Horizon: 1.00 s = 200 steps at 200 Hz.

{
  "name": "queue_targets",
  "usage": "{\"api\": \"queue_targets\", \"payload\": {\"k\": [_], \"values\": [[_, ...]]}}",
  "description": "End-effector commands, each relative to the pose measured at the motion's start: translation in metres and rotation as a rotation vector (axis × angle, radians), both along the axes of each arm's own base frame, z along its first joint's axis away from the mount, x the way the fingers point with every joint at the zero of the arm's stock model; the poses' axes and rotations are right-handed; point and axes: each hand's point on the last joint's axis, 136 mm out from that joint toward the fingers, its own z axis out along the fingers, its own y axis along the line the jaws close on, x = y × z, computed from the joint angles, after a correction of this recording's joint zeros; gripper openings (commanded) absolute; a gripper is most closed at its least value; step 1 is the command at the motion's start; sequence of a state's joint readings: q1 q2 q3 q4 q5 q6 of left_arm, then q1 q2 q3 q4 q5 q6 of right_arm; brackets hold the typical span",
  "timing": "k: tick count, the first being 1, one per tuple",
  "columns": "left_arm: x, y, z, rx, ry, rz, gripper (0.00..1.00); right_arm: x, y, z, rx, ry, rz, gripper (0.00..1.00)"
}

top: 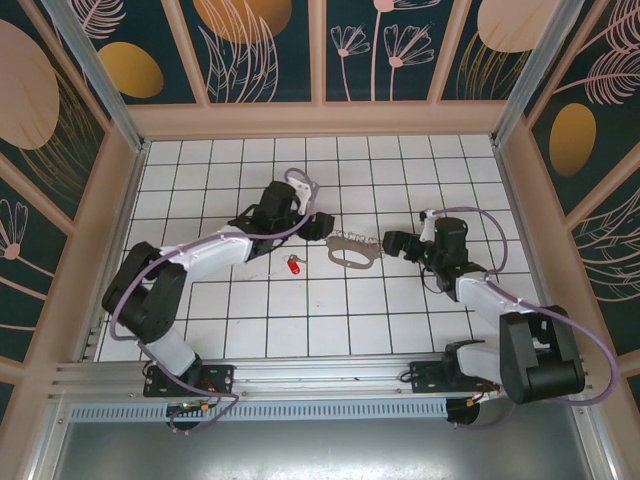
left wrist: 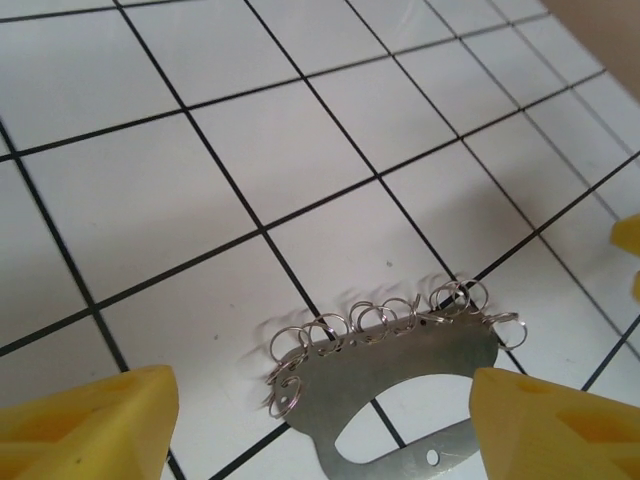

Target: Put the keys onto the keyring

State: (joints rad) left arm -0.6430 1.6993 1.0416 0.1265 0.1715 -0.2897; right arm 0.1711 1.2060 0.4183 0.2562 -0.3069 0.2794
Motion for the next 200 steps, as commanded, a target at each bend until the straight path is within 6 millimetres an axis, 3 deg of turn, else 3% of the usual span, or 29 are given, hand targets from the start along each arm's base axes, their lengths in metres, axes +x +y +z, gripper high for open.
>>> {"api": "queue_targets", "payload": {"k": [1, 30, 73, 102, 200], "values": [[0.0, -0.007, -0.017, 0.098, 0.022, -0.004, 0.72, 0.0, 0.005, 0.019, 0.064, -0.066, 0.024, 0.98], [-0.006, -0.007, -0.039, 0.164, 0.058, -0.031, 0.62, -0.003, 0.007, 0.019, 0.074, -0.054, 0.036, 0.96], [-0.007, -0.009, -0.049, 0.186, 0.062, -0.032, 0.5, -0.004, 0.008, 0.014, 0.083, -0.038, 0.038, 0.84], [-0.007, -0.009, -0.056, 0.192, 0.067, -0.034, 0.42, -0.004, 0.015, 0.013, 0.083, -0.028, 0.06, 0.81], [-0.005, -0.012, -0.083, 0.275, 0.065, -0.064, 0.35, 0.01, 0.02, 0.021, 0.034, -0.039, 0.08, 0.86]]}}
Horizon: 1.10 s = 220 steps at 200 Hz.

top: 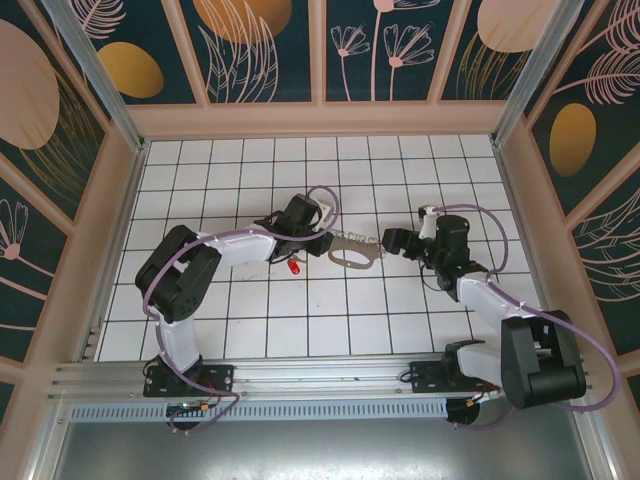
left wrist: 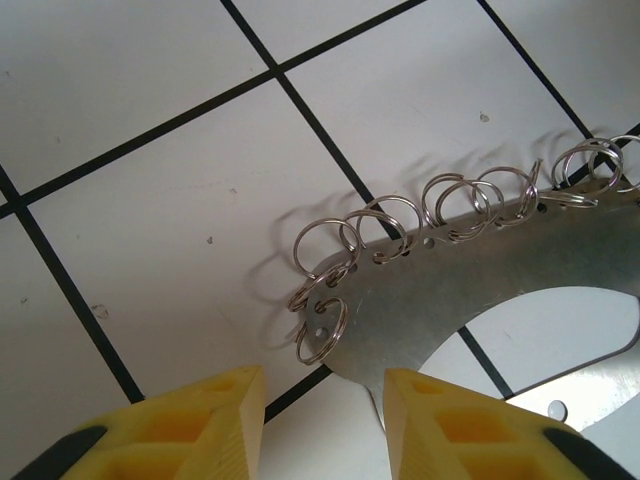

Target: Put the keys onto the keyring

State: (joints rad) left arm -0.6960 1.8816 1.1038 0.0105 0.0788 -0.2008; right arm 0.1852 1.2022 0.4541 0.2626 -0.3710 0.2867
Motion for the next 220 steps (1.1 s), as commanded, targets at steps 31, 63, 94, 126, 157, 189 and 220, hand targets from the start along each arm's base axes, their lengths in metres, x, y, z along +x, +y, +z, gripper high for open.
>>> {"api": "queue_targets", "payload": {"k": [31, 63, 94, 126, 157, 189, 220], "values": [[0.009, -0.007, -0.009, 0.068, -0.033, -0.025, 0.33, 0.01, 0.006, 0.003, -0.009, -0.008, 0.024, 0.86], [0.01, -0.009, -0.014, 0.091, -0.028, -0.035, 0.27, 0.012, 0.004, 0.006, -0.019, -0.015, 0.017, 0.87], [0.009, -0.011, -0.016, 0.104, -0.025, -0.042, 0.23, 0.013, 0.002, 0.008, -0.023, -0.022, 0.013, 0.87], [0.009, -0.013, -0.019, 0.108, -0.023, -0.051, 0.22, 0.013, 0.001, 0.01, -0.025, -0.027, 0.014, 0.87], [0.012, -0.013, -0.021, 0.125, -0.03, -0.049, 0.26, 0.014, -0.001, 0.014, -0.03, -0.041, 0.008, 0.87], [0.014, -0.015, -0.025, 0.143, -0.03, -0.057, 0.24, 0.014, -0.002, 0.016, -0.03, -0.045, 0.003, 0.87], [0.011, -0.016, -0.03, 0.157, -0.026, -0.065, 0.2, 0.014, -0.005, 0.016, -0.038, -0.05, -0.003, 0.87]]}}
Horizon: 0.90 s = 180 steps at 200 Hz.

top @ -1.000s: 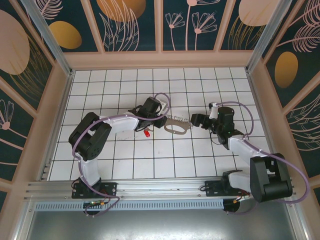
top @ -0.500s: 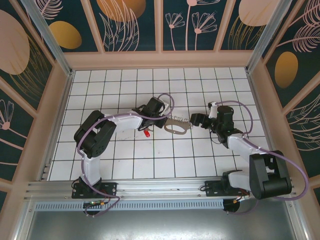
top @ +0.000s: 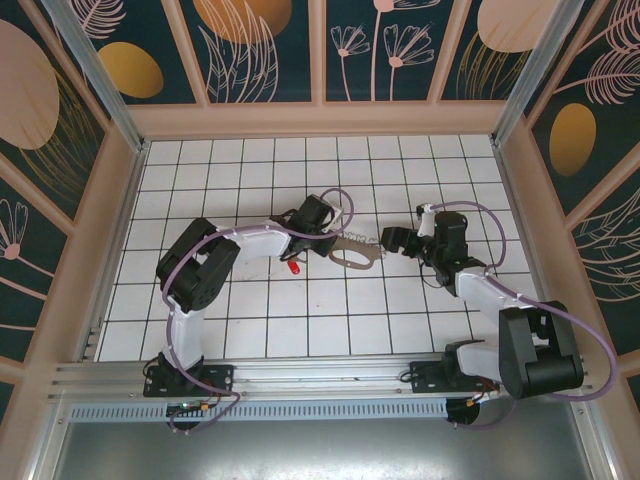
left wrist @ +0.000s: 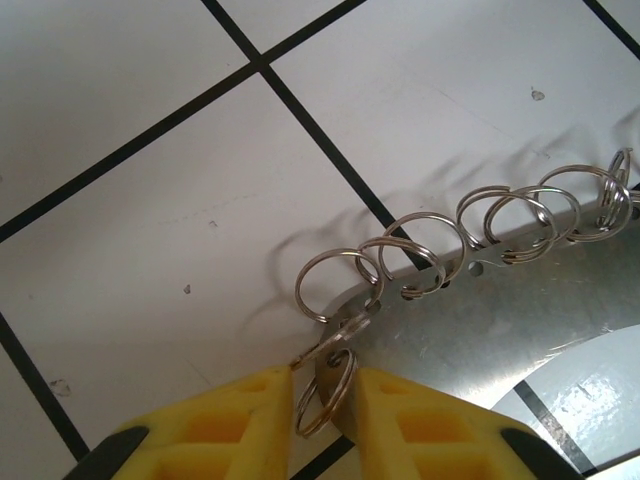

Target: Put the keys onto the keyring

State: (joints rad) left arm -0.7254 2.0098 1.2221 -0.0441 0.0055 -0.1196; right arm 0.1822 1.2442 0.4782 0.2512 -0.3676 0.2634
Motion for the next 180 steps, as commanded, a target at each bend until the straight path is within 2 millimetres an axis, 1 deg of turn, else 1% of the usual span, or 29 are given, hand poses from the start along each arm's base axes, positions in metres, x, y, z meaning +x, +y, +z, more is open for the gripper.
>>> {"api": "queue_targets", "payload": {"k": [1, 40, 69, 94, 122, 152, 180], "values": [[-0.002, -0.003, -0.005, 0.036, 0.0, -0.019, 0.2, 0.009, -0.004, 0.023, -0.015, -0.068, -0.008, 0.87], [-0.005, -0.003, -0.009, 0.048, 0.007, -0.028, 0.15, 0.009, -0.007, 0.025, -0.016, -0.076, -0.013, 0.87], [-0.005, -0.004, -0.006, 0.039, 0.007, -0.033, 0.1, 0.009, -0.01, 0.027, -0.02, -0.085, -0.02, 0.87], [-0.009, -0.006, -0.003, 0.023, 0.015, -0.049, 0.06, 0.009, -0.012, 0.027, -0.019, -0.086, -0.026, 0.87], [-0.014, -0.007, 0.006, 0.0, 0.015, -0.067, 0.0, 0.009, -0.012, 0.028, -0.017, -0.088, -0.025, 0.87], [-0.024, -0.008, 0.027, -0.049, 0.01, -0.096, 0.0, 0.009, -0.011, 0.03, -0.007, -0.09, -0.023, 0.87], [-0.038, -0.008, 0.044, -0.09, 0.024, -0.134, 0.0, 0.008, -0.009, 0.033, 0.003, -0.094, -0.019, 0.87]]}}
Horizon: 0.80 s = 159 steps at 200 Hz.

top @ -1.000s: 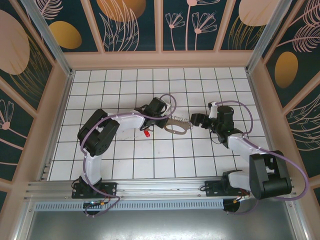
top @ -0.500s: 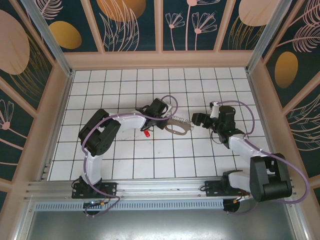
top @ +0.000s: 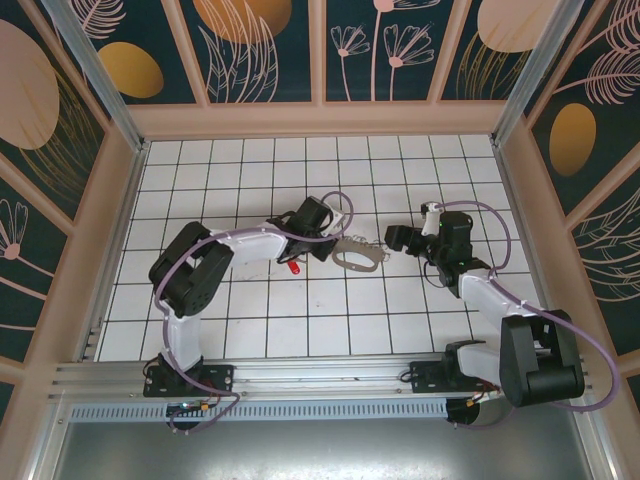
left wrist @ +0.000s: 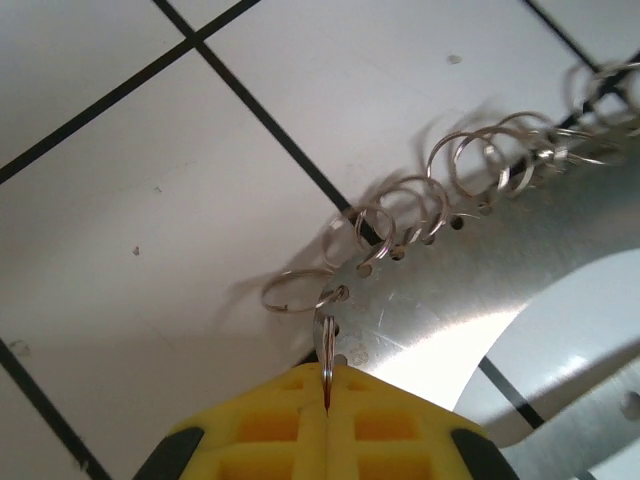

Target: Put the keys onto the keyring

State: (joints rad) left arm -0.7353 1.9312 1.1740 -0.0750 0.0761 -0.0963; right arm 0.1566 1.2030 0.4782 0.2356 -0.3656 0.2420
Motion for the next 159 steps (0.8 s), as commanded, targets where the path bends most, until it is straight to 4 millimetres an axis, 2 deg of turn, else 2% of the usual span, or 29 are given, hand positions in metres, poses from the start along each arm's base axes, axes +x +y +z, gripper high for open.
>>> {"api": "queue_targets", "payload": {"k": [1, 48, 56, 59, 69, 87, 106, 116, 142, 159], "values": [[-0.016, -0.006, 0.029, -0.061, -0.002, -0.064, 0.0, 0.007, 0.0, 0.023, 0.014, -0.059, -0.002, 0.87], [-0.039, -0.001, 0.062, -0.114, 0.028, -0.107, 0.0, 0.005, 0.0, 0.028, 0.013, -0.077, 0.006, 0.87], [-0.042, 0.0, 0.061, -0.11, 0.038, -0.113, 0.0, 0.005, 0.002, 0.03, 0.02, -0.083, 0.018, 0.87], [-0.043, 0.0, 0.074, -0.128, 0.019, -0.117, 0.0, 0.005, 0.003, 0.029, 0.022, -0.082, 0.024, 0.87], [-0.046, 0.0, 0.084, -0.142, 0.01, -0.127, 0.0, 0.003, 0.008, 0.034, 0.041, -0.096, 0.054, 0.86], [-0.053, 0.0, 0.103, -0.181, -0.004, -0.156, 0.0, -0.005, 0.021, 0.048, 0.099, -0.159, 0.121, 0.83], [-0.062, -0.003, 0.123, -0.22, -0.021, -0.204, 0.0, -0.021, 0.039, 0.073, 0.148, -0.273, 0.217, 0.8], [-0.067, -0.005, 0.132, -0.239, -0.029, -0.242, 0.0, -0.031, 0.049, 0.086, 0.157, -0.34, 0.267, 0.75], [-0.076, -0.005, 0.144, -0.238, -0.063, -0.323, 0.0, -0.054, 0.071, 0.109, 0.169, -0.461, 0.38, 0.63], [-0.077, -0.002, 0.154, -0.235, -0.119, -0.349, 0.0, -0.07, 0.079, 0.123, 0.21, -0.527, 0.447, 0.59]]}}
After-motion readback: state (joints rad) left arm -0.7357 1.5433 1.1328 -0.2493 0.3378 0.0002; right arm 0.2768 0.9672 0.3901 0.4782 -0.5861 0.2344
